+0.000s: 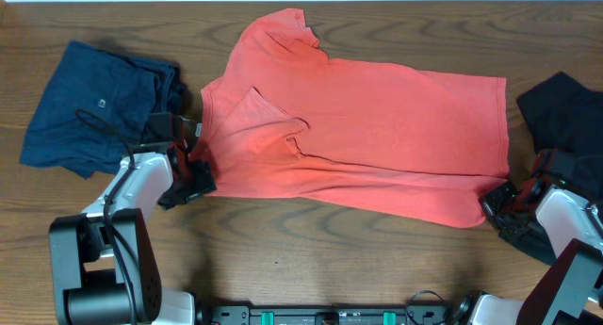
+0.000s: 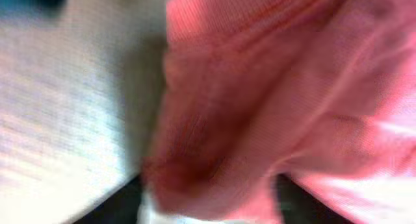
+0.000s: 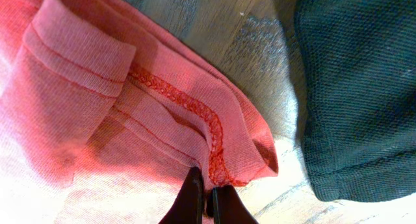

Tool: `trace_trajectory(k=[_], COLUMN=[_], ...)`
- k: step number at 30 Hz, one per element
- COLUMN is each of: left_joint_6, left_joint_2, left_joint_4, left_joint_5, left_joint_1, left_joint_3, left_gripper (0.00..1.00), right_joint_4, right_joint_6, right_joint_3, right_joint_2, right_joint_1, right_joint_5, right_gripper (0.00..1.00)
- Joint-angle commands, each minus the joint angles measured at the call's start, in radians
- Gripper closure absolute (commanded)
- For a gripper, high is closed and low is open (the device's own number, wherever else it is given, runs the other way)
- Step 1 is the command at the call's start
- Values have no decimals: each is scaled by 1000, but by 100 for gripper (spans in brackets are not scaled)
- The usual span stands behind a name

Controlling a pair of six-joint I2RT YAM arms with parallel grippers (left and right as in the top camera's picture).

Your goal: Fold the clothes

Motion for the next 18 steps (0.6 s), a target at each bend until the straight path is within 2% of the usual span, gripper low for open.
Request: trace_trajectory(k=[1,2,3,8,18], left_joint_6=[9,10,10,8,2], left_joint_2=[92,92,91,66,-122], left_joint_4=[-1,-16,-33,-125,-355], left_joint_5=[-26,-26,-26,-27,-79], left_joint_1=[4,4,5,14,83], left_joint_3=[-39,-39,-39,-39,-39], left_gripper=[77,90,94,94,94], right_joint_4=[-30,-34,-40,-105,-257], right_joint_6=[-20,-29,-33,-31,-32], right_joint_3=[-24,-22,-19,-2,27], right_joint_2=[34,31,26,-32,-159], right_joint_1=[-3,-4,-5,-36,-83], right_joint_5=[10,10,12,13,43], right_gripper=[99,99,99,99,99])
